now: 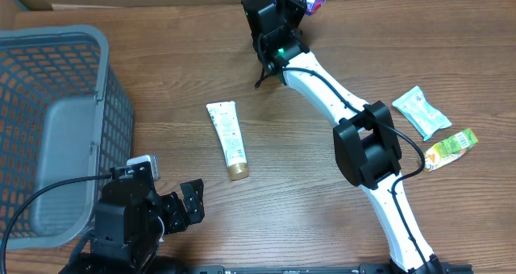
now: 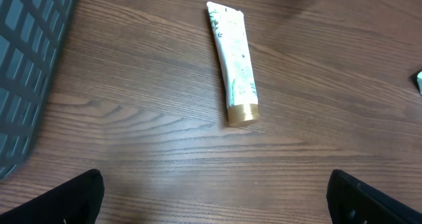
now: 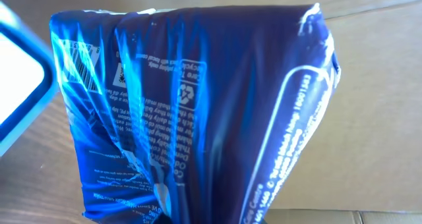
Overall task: Scan the item barcode
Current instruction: 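Hold the purple pack over the scanner window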
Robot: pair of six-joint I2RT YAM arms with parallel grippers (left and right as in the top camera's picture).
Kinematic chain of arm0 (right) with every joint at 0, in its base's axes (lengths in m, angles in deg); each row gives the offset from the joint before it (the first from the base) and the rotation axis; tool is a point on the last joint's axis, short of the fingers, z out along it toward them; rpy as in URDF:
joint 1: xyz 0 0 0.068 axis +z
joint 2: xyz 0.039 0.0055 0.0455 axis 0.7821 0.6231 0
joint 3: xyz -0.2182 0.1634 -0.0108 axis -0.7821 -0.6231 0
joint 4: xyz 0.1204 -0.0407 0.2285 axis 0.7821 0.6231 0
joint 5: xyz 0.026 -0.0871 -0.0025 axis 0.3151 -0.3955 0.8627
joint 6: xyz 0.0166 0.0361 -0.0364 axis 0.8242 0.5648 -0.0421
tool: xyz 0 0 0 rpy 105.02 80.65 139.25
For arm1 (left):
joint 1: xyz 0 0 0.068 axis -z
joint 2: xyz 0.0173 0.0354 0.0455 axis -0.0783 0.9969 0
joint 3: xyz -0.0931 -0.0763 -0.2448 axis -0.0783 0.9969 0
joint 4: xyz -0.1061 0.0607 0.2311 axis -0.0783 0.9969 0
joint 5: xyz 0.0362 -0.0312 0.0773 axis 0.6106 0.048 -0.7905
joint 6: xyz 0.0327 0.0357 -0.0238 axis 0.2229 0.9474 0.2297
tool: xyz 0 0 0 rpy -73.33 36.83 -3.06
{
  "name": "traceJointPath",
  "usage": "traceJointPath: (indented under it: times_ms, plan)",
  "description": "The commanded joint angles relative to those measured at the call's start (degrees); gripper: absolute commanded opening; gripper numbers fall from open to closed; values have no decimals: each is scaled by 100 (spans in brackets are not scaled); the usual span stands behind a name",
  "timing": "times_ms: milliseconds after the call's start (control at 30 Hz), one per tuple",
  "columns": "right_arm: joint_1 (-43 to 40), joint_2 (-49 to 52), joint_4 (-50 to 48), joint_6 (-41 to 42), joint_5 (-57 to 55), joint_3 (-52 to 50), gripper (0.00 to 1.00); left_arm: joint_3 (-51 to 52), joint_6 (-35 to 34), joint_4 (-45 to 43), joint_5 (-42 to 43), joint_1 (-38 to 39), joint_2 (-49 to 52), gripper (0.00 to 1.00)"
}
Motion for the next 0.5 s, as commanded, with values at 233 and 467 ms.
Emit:
traceJointPath:
  times_ms: [233,467]
  plan:
    - [-129,63,-496,0,-249,-254,4,7,-35,-4,9,26,-63,100]
    - [-122,63,-748,2,-450,-254,4,7,-35,-4,9,26,-63,100]
